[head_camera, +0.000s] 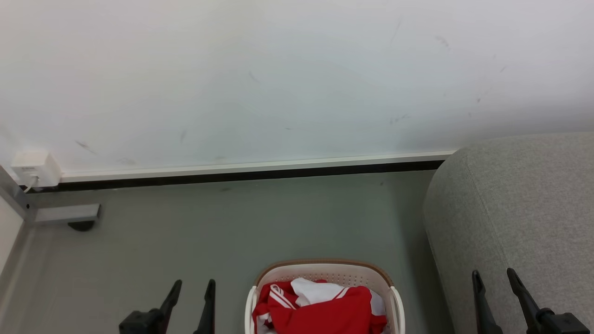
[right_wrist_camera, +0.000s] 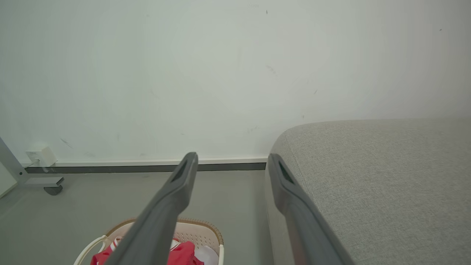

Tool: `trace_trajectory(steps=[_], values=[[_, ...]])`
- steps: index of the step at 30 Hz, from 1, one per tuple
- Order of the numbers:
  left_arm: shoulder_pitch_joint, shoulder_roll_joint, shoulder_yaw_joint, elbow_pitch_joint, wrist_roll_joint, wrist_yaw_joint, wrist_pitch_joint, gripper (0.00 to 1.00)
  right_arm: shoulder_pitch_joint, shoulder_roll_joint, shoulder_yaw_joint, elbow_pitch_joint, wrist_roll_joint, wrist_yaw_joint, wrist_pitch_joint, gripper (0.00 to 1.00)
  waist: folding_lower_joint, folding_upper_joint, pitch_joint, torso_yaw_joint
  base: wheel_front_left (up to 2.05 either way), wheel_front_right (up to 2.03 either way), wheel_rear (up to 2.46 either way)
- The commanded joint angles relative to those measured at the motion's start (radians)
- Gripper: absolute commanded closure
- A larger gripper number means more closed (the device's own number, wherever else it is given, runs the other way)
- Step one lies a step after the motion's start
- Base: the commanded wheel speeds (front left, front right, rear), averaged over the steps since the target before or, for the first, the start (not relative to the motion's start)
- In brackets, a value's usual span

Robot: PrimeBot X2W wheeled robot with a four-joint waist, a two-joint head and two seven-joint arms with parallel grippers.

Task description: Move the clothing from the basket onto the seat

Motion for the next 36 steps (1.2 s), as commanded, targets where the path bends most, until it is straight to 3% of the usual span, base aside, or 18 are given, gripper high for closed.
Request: trace_trajectory(steps=[1, 24, 36], values=[[0.012, 0.008, 0.001, 0.002, 0.01, -0.002, -0.003, 0.0, 0.011, -0.007, 0.003, 0.003, 0.011, -0.002, -0.003, 0.0, 0.0, 0.0, 0.001, 0.0, 0.0, 0.0, 0.0], [0.008, 0.007, 0.005, -0.002, 0.012, -0.004, -0.003, 0.0, -0.003, -0.006, 0.022, -0.002, 0.041, -0.002, -0.003, 0.0, 0.0, 0.0, 0.014, -0.016, 0.0, 0.0, 0.0], [-0.053, 0.007, -0.003, -0.002, 0.031, -0.016, -0.003, 0.0, -0.042, -0.006, 0.051, -0.034, 0.051, -0.002, -0.003, 0.0, 0.0, 0.0, 0.065, -0.064, 0.0, 0.0, 0.0]])
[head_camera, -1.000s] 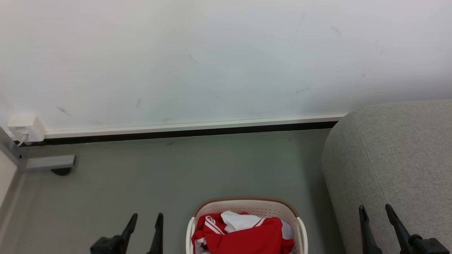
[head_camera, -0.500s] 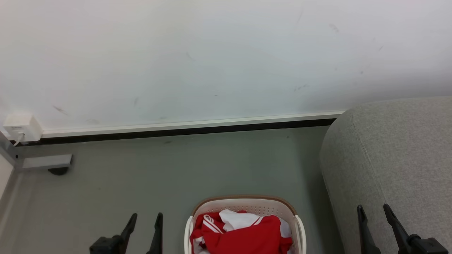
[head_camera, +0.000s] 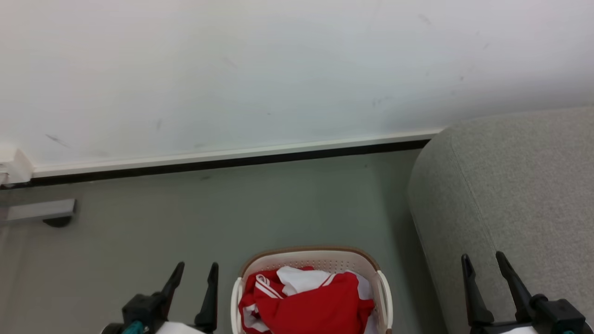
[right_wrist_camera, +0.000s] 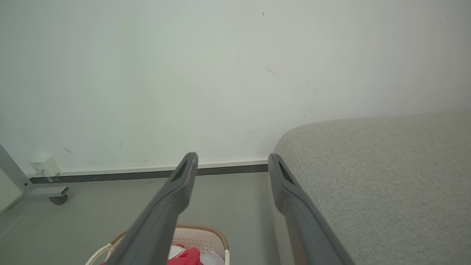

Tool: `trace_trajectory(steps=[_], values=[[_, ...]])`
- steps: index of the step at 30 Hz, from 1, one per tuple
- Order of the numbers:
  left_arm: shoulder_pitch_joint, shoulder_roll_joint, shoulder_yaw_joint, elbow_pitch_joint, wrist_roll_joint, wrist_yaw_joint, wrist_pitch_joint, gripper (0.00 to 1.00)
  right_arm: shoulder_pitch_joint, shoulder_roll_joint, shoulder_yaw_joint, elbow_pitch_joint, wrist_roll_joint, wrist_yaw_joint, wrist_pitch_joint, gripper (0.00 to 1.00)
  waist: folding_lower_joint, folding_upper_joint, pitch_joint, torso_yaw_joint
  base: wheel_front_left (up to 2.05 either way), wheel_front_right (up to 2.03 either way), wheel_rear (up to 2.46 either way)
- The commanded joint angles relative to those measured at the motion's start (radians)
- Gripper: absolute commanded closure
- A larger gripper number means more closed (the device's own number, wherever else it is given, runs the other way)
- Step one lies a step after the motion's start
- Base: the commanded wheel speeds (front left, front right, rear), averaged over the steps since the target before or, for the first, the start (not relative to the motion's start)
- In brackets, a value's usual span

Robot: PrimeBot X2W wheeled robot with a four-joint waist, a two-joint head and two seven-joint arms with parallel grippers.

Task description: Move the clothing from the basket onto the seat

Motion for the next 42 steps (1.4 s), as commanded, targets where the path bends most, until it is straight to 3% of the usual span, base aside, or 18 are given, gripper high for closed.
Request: trace_trajectory(steps=[1, 8, 16, 27, 36, 42], values=[[-0.025, 0.006, -0.002, 0.001, 0.014, -0.006, -0.003, 0.0, -0.019, -0.006, 0.002, -0.012, 0.004, -0.002, -0.003, 0.0, -0.0001, -0.0001, 0.026, -0.021, 0.0, 0.0, 0.0], [-0.132, 0.02, -0.032, 0.049, 0.059, -0.016, -0.002, 0.0, -0.072, -0.005, 0.018, -0.061, 0.028, -0.002, -0.003, 0.0, -0.0001, -0.0001, 0.125, -0.083, 0.0, 0.0, 0.0], [-0.327, 0.053, -0.129, 0.222, 0.109, -0.023, 0.009, 0.0, -0.161, -0.005, 0.046, -0.116, 0.069, -0.002, -0.002, 0.0, -0.0001, -0.0001, 0.288, -0.166, 0.0, 0.0, 0.0], [-0.598, 0.094, -0.295, 0.467, 0.15, -0.024, 0.211, 0.0, -0.313, -0.004, 0.108, -0.189, 0.178, -0.002, -0.002, 0.0, -0.0001, -0.0001, 0.547, -0.302, 0.0, 0.0, 0.0], [-0.741, 0.147, -0.372, 0.587, 0.174, -0.024, 0.368, 0.0, -0.396, -0.003, 0.133, -0.255, 0.237, -0.002, -0.002, 0.0, -0.0001, -0.0001, 0.729, -0.362, 0.0, 0.0, 0.0], [-0.816, 0.197, -0.396, 0.655, 0.213, 0.006, 0.454, 0.0, -0.442, -0.003, 0.146, -0.309, 0.27, -0.002, -0.002, 0.0, -0.0001, -0.0001, 0.831, -0.389, 0.0, 0.0, 0.0]])
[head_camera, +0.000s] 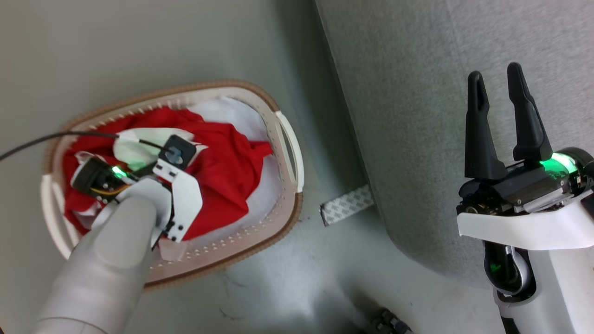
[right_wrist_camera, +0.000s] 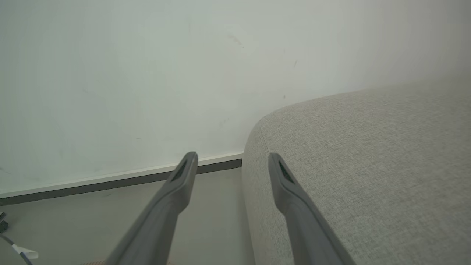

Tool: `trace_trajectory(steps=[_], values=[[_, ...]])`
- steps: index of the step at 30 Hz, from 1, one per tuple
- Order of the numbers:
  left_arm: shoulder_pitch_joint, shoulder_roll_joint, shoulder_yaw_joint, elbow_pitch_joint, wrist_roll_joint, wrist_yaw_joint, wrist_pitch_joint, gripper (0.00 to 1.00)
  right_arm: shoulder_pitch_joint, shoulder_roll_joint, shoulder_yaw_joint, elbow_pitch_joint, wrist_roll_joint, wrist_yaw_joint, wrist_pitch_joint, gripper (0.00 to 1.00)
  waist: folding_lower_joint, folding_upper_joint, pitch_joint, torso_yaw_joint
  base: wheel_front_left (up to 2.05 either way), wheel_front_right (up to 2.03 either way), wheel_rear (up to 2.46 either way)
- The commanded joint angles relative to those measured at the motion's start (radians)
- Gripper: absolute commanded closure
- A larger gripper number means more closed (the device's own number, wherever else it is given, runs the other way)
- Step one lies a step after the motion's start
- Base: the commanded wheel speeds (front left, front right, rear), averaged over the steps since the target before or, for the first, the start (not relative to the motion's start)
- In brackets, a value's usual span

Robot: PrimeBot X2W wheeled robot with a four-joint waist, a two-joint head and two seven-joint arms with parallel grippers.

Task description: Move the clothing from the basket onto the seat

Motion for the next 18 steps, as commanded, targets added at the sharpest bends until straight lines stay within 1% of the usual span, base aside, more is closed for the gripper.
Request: trace_trajectory(steps=[1, 5, 6, 7, 9, 12, 15, 18], values=[[-0.017, 0.007, -0.005, 0.01, 0.013, 0.007, 0.007, 0.0, -0.016, 0.0, 0.003, -0.012, 0.004, -0.002, 0.0, 0.0, -0.0002, 0.0, 0.065, -0.029, 0.0, 0.0, 0.0], [-0.038, 0.012, -0.013, 0.041, 0.017, 0.019, -0.015, 0.0, -0.017, 0.0, 0.009, -0.025, -0.007, -0.002, 0.0, 0.0, -0.0002, 0.0, 0.085, -0.02, 0.0, 0.0, 0.0], [-0.038, 0.01, -0.012, 0.051, 0.01, 0.018, -0.021, 0.86, -0.016, -0.001, 0.01, -0.024, -0.009, -0.002, 0.0, 0.0, -0.0002, 0.0, 0.085, -0.019, 0.0, 0.0, 0.0], [-0.038, 0.009, -0.01, 0.06, 0.001, 0.014, -0.03, 1.0, -0.016, -0.001, 0.011, -0.021, -0.011, -0.002, 0.0, 0.0, -0.0002, 0.0, 0.084, -0.019, 0.0, 0.0, 0.0], [-0.038, 0.001, -0.012, 0.068, -0.007, 0.014, -0.052, 1.0, -0.011, -0.001, 0.012, -0.01, -0.016, -0.002, -0.001, 0.0, -0.0002, 0.0, 0.07, -0.016, 0.0, 0.0, 0.0], [-0.027, -0.022, -0.012, 0.071, -0.025, 0.009, -0.101, 1.0, 0.009, -0.001, 0.004, 0.011, -0.031, -0.002, 0.0, 0.0, -0.0002, 0.0, 0.026, 0.006, 0.0, 0.0, 0.0], [-0.007, -0.05, -0.005, 0.074, -0.055, 0.007, -0.16, 1.0, 0.035, -0.001, -0.006, 0.035, -0.052, -0.002, 0.0, 0.0, -0.0002, 0.0, -0.04, 0.035, 0.0, 0.0, 0.0], [0.032, -0.086, 0.013, 0.073, -0.09, 0.011, -0.238, 1.0, 0.067, -0.001, -0.021, 0.063, -0.077, -0.002, 0.0, 0.0, -0.0002, 0.0, -0.134, 0.067, 0.0, 0.0, 0.0]])
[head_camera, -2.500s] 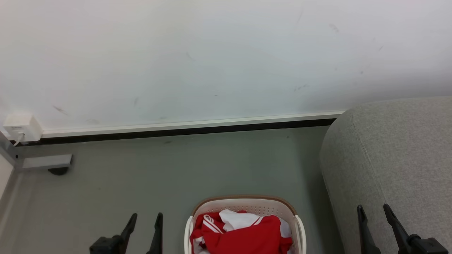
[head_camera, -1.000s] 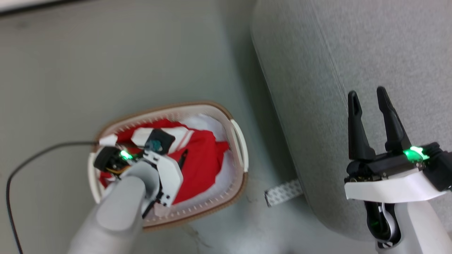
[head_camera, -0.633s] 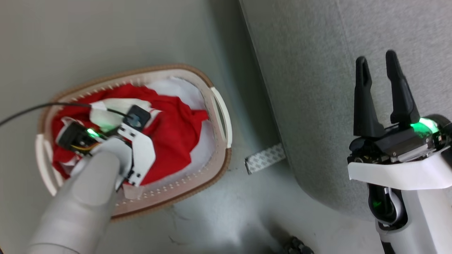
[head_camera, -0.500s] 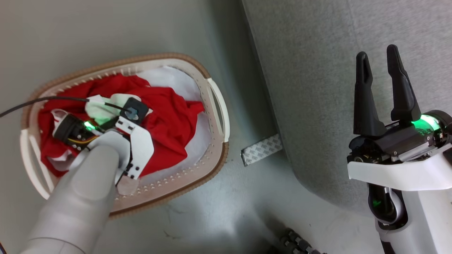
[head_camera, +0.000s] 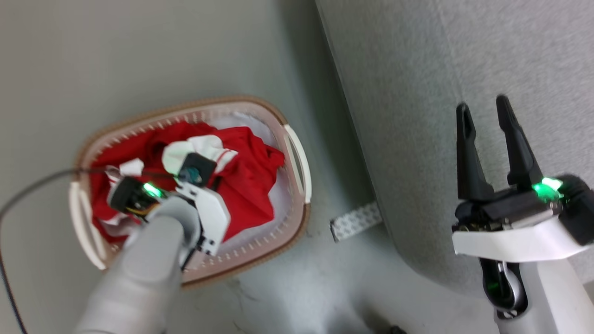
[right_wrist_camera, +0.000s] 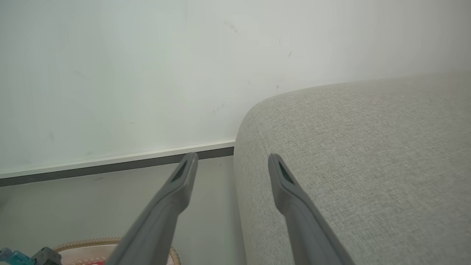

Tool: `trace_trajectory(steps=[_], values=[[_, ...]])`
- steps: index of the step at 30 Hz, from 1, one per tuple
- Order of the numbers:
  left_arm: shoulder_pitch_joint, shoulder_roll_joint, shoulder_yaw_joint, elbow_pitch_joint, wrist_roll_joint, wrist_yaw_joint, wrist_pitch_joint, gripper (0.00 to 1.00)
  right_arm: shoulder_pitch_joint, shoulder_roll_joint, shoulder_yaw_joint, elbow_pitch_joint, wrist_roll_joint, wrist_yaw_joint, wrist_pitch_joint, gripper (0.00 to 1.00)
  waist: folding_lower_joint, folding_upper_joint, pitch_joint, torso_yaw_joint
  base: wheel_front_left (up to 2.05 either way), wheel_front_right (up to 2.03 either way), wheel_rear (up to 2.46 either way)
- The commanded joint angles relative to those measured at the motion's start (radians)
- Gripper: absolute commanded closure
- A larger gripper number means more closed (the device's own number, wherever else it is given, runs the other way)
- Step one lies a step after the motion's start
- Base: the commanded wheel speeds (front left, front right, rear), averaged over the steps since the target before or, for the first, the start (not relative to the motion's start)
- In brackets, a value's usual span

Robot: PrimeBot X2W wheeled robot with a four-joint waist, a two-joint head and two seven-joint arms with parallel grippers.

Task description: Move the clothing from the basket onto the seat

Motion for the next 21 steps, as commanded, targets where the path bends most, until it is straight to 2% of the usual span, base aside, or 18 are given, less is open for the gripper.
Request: trace_trajectory(steps=[1, 9, 18, 21], values=[[0.032, -0.017, 0.008, -0.001, -0.022, 0.006, -0.039, 1.0, 0.029, -0.003, -0.014, 0.014, -0.016, -0.002, 0.0, 0.0, -0.0001, 0.0, -0.121, 0.055, 0.0, 0.0, 0.0], [0.167, -0.093, 0.016, -0.008, -0.116, -0.009, -0.164, 1.0, 0.168, -0.003, -0.071, 0.077, -0.099, -0.002, 0.0, 0.0, -0.0001, 0.0, -0.393, 0.156, 0.0, 0.0, 0.0], [0.313, -0.104, -0.031, -0.113, -0.258, -0.023, -0.197, 1.0, 0.289, -0.004, -0.098, 0.126, -0.163, -0.002, 0.0, 0.0, -0.0001, 0.0, -0.618, 0.232, 0.0, 0.0, 0.0], [0.347, -0.103, -0.054, -0.173, -0.308, -0.007, -0.195, 1.0, 0.322, -0.003, -0.107, 0.135, -0.176, -0.002, 0.0, 0.0, -0.0001, 0.0, -0.672, 0.252, 0.0, 0.0, 0.0]])
